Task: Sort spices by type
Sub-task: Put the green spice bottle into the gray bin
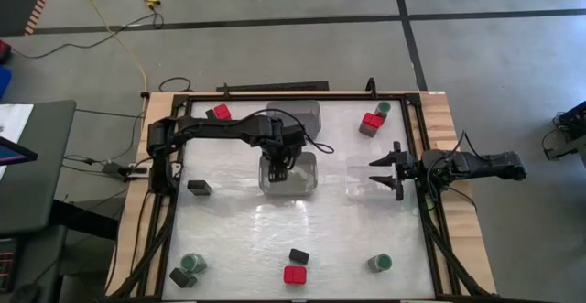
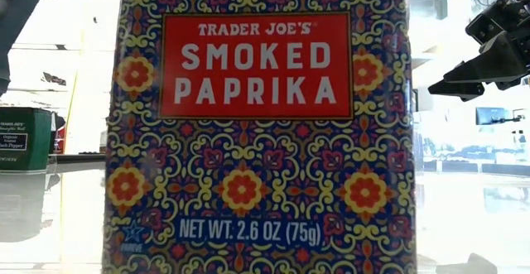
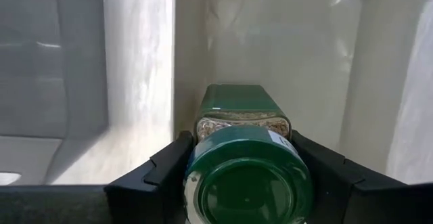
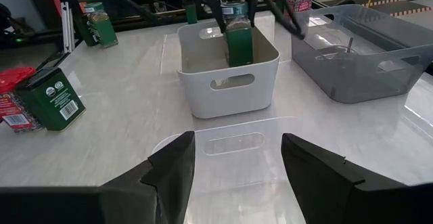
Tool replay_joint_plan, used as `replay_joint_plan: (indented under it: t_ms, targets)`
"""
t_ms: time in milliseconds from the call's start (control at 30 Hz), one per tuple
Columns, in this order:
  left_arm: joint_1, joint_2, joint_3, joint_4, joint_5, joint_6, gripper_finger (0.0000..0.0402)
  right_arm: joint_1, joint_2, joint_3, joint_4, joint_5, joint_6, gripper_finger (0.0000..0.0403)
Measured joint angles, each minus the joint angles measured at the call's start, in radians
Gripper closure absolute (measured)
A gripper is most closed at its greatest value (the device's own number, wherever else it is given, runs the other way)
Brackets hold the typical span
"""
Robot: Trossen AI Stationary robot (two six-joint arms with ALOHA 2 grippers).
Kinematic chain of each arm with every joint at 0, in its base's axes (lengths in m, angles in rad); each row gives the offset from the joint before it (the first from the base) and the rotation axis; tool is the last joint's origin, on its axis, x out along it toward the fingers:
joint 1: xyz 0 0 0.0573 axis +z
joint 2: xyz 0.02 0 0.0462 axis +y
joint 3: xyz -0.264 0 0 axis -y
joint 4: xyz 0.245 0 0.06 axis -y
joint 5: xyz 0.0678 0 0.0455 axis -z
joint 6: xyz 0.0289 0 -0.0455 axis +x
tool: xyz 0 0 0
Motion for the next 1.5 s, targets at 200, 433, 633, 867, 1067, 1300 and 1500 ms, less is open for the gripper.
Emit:
replay_joint_plan:
  t_ms: [200, 433, 633, 867, 1067, 1300, 1500]
  targets:
    - [-0.008, 0.000, 0.000, 0.003, -0.018, -0.013, 0.0198, 0.000, 0.000, 0.000, 0.000, 0.000, 0.000, 0.0154]
    - [-0.002, -0.001, -0.046, 0.049, -0.017, -0.006, 0.0198, 0.000, 0.000, 0.000, 0.000, 0.000, 0.000, 0.0154]
    - [-0.001, -0.005, -0.074, 0.023, -0.012, 0.000, 0.0198, 0.000, 0.000, 0.000, 0.000, 0.000, 0.000, 0.0154]
    - [-0.001, 0.000, -0.047, 0.025, -0.016, 0.005, 0.0198, 0.000, 0.000, 0.000, 0.000, 0.000, 0.000, 0.0154]
    - [-0.001, 0.000, -0.049, 0.040, -0.016, -0.004, 0.0198, 0.000, 0.000, 0.000, 0.000, 0.000, 0.000, 0.0154]
    - [-0.001, 0.000, -0.049, 0.054, -0.016, -0.003, 0.0198, 0.000, 0.000, 0.000, 0.000, 0.000, 0.000, 0.0154]
    - [-0.001, 0.000, -0.049, 0.054, -0.016, 0.026, 0.0198, 0.000, 0.000, 0.000, 0.000, 0.000, 0.000, 0.0154]
